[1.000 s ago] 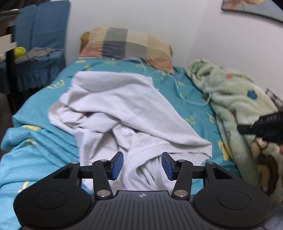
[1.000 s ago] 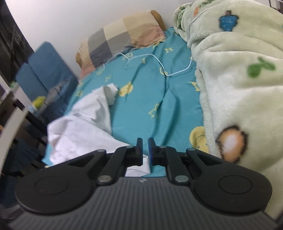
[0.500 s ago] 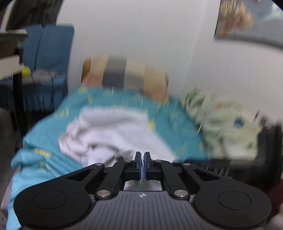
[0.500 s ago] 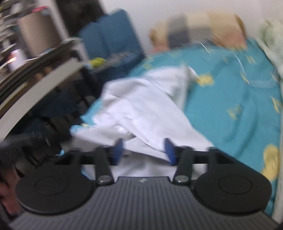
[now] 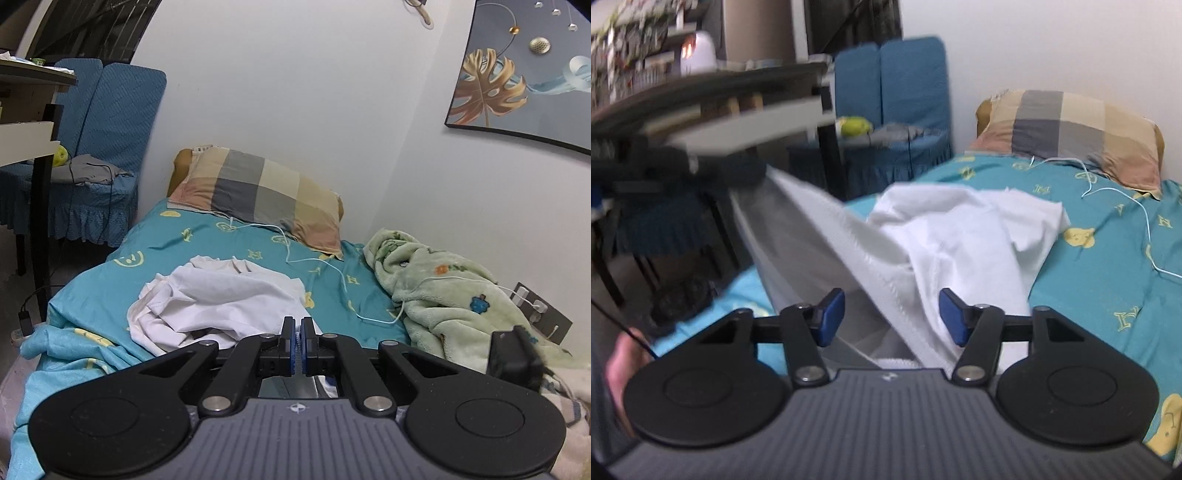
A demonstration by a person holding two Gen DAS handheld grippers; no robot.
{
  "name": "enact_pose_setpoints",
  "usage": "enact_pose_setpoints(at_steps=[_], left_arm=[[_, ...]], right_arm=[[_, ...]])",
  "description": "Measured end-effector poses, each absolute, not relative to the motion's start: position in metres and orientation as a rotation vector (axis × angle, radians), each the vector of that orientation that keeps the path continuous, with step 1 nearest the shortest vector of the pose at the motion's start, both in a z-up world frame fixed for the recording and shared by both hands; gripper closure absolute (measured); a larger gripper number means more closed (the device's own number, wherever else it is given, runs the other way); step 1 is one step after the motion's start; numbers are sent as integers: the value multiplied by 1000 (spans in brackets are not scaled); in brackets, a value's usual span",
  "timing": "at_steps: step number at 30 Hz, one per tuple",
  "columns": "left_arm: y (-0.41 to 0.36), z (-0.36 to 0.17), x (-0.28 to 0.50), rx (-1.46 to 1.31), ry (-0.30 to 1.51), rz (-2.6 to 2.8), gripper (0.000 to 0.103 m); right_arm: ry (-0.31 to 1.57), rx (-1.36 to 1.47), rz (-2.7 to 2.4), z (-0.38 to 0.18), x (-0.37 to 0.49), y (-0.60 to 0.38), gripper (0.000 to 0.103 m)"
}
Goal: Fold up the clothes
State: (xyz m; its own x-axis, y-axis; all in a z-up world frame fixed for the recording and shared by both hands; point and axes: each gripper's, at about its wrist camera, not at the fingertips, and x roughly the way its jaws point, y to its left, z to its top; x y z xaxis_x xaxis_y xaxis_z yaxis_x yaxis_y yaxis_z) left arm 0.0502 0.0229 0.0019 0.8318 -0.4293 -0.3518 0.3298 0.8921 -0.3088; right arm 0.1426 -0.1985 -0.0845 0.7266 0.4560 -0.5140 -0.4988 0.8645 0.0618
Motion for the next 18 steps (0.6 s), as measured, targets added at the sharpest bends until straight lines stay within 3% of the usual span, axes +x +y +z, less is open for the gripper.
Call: enact_pose_setpoints(at_steps=[3, 13, 18], left_arm=[[25, 2, 51, -242, 420, -382, 100], [26, 0, 56, -229, 417, -332, 100], [19, -16, 63, -182, 482, -323, 100]], right_arm=[[610, -131, 400, -97, 151, -202, 69], [665, -71, -91, -86, 143, -264, 80], [653, 1, -99, -87, 148, -276, 94]])
